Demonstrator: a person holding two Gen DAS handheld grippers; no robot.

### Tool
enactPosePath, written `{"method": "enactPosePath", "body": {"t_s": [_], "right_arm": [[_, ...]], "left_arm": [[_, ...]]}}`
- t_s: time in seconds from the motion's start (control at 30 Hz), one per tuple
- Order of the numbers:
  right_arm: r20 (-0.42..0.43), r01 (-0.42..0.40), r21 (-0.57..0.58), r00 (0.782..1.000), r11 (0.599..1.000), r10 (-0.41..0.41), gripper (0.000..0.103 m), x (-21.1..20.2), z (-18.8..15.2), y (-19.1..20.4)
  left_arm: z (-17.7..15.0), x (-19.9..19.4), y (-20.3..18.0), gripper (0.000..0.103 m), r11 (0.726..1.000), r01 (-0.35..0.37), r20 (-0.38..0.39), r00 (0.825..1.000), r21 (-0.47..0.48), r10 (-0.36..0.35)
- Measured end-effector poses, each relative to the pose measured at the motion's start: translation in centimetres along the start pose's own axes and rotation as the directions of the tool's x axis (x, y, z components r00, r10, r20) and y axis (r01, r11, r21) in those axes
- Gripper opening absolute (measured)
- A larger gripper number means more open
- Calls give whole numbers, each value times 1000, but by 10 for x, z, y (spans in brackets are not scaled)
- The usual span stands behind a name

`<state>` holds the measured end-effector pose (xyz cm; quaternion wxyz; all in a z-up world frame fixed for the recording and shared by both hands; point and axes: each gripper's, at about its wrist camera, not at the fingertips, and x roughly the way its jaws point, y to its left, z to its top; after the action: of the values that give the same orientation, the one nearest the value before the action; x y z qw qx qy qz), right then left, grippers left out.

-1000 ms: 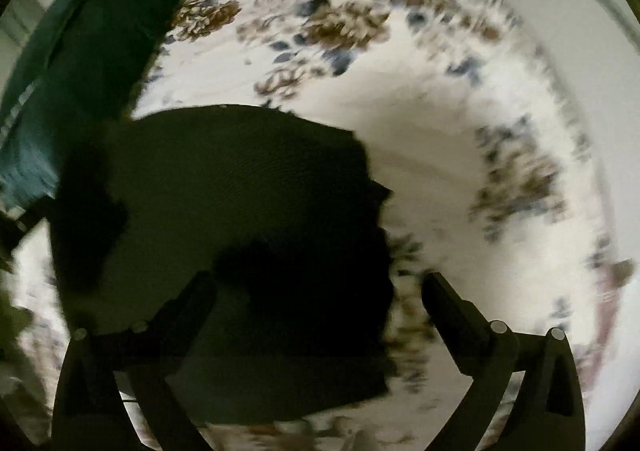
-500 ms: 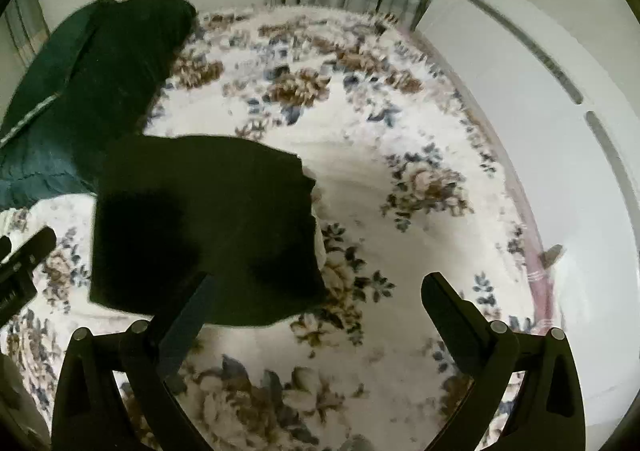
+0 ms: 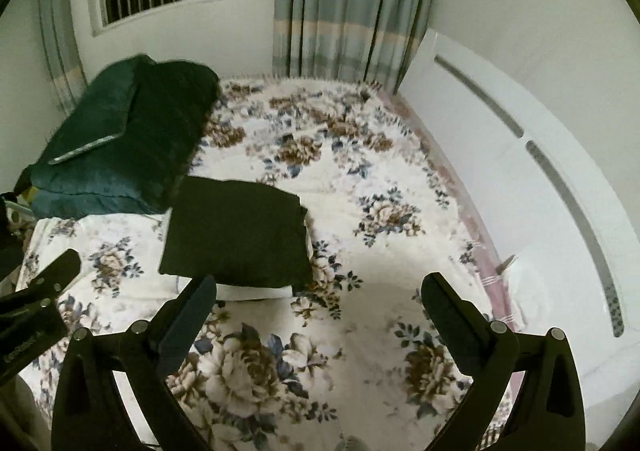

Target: Fold small clothes

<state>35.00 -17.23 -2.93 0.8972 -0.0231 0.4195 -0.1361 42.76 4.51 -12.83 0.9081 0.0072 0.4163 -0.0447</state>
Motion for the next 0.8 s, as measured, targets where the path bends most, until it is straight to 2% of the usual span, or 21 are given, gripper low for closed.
{"method": "enactPosePath", "body": {"t_s": [0.23, 0.4, 0.8], "right_arm": [[66, -16, 23, 998, 1000, 15, 103, -92, -24, -22], [106, -33, 28, 994, 999, 30, 103, -144, -37, -33], [120, -56, 11, 991, 998, 54, 103, -212, -48, -45]], "left_arm": [[-19, -75, -4, 97, 1000, 15, 60, 998, -14, -14], [-29, -112, -6, 97, 1000, 5, 97, 995, -2, -4], [-40, -166, -4, 98, 999, 7, 67, 998, -35, -4]]}}
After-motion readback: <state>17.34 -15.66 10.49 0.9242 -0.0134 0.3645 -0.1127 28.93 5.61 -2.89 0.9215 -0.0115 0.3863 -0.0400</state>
